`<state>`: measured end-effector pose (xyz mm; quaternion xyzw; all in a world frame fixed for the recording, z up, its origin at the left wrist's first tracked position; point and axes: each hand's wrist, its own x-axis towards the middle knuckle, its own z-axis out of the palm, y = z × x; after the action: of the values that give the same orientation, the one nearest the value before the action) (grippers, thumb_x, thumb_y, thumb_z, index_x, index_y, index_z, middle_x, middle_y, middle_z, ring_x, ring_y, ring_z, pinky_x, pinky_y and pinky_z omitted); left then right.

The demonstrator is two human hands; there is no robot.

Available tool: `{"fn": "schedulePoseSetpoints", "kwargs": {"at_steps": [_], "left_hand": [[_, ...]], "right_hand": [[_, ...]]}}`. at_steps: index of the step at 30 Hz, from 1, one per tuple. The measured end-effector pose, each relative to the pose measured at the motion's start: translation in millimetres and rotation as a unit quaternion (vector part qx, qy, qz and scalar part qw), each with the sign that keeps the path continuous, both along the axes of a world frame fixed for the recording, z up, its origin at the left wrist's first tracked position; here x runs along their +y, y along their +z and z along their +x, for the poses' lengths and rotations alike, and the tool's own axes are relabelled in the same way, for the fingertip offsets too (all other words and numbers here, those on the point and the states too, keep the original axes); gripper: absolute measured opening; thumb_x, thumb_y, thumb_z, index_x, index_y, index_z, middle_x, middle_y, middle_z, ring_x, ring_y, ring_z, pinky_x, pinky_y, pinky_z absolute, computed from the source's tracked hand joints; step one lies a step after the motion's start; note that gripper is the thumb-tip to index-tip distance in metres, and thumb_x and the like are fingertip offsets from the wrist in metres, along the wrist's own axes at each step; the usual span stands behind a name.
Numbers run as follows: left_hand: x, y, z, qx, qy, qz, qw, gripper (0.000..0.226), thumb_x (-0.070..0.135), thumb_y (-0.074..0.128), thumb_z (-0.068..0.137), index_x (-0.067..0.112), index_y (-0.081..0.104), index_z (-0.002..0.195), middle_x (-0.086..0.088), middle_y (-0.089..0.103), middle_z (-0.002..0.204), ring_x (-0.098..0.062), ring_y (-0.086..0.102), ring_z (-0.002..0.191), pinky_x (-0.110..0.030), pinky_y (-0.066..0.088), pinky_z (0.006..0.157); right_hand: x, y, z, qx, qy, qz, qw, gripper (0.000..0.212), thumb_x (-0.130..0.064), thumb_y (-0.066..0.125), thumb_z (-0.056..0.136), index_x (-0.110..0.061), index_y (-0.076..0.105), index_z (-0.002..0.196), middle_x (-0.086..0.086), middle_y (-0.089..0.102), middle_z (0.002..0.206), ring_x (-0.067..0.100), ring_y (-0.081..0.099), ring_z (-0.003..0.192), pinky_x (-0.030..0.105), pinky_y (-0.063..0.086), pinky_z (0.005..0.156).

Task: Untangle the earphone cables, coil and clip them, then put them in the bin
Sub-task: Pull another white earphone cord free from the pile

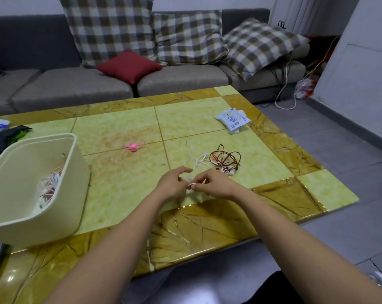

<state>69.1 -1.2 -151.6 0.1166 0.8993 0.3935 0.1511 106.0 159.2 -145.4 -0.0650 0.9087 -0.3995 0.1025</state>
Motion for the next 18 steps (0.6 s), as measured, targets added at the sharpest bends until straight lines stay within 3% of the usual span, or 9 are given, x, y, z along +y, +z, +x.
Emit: {"fn": "schedulePoseSetpoints", "kwargs": {"at_steps": [4, 10, 13, 15, 18], "left_hand": [[-6.8, -5.1, -0.5, 0.036, 0.013, -0.025, 0.999, 0.009, 0.017, 0.060, 0.088, 0.024, 0.066, 0.088, 0.005, 0.060, 0.069, -0.017, 0.054, 0.067, -0.025, 0.034, 0.054], [-30.9, 5.9, -0.6, 0.142, 0.166, 0.034, 0.975, 0.008, 0.017, 0.049, 0.097, 0.020, 0.056, 0.095, 0.009, 0.062, 0.071, -0.015, 0.051, 0.058, -0.027, 0.032, 0.052], [-46.4, 10.7, 2.6, 0.176, 0.218, 0.014, 0.960, 0.011, 0.016, 0.045, 0.097, 0.016, 0.055, 0.101, 0.006, 0.063, 0.076, -0.016, 0.051, 0.060, -0.030, 0.031, 0.054], [-60.4, 10.9, 1.1, 0.184, 0.249, -0.023, 0.950, 0.013, 0.017, 0.045, 0.097, 0.015, 0.056, 0.102, -0.003, 0.063, 0.087, -0.020, 0.053, 0.070, -0.032, 0.030, 0.059], [-80.9, 10.6, 0.7, 0.151, 0.279, -0.082, 0.945, 0.015, 0.017, 0.044, 0.096, 0.015, 0.056, 0.105, -0.012, 0.056, 0.112, -0.025, 0.054, 0.078, -0.031, 0.035, 0.065]], "right_hand": [[6.5, -0.9, 2.8, 0.034, -0.051, -0.059, 0.996, 0.015, -0.017, 0.064, 0.091, -0.014, 0.079, 0.094, -0.004, 0.070, 0.074, -0.005, 0.053, 0.060, 0.013, 0.039, 0.058], [1.4, 7.9, -2.3, 0.128, -0.165, -0.099, 0.973, 0.015, -0.012, 0.061, 0.091, -0.013, 0.075, 0.087, -0.009, 0.067, 0.078, -0.003, 0.048, 0.046, 0.010, 0.033, 0.049], [-5.5, 9.7, -4.5, 0.006, -0.072, 0.001, 0.997, 0.014, -0.022, 0.064, 0.092, -0.013, 0.073, 0.091, -0.002, 0.070, 0.076, 0.003, 0.054, 0.061, 0.020, 0.042, 0.062], [-12.4, 11.4, -1.3, -0.101, 0.026, 0.032, 0.994, 0.017, -0.025, 0.064, 0.093, -0.012, 0.074, 0.096, -0.003, 0.072, 0.077, 0.004, 0.058, 0.063, 0.018, 0.046, 0.060], [-23.5, 11.1, -1.5, -0.059, 0.012, -0.032, 0.998, 0.019, -0.028, 0.065, 0.091, -0.013, 0.075, 0.094, -0.005, 0.073, 0.084, 0.004, 0.061, 0.067, 0.018, 0.050, 0.060]]}}
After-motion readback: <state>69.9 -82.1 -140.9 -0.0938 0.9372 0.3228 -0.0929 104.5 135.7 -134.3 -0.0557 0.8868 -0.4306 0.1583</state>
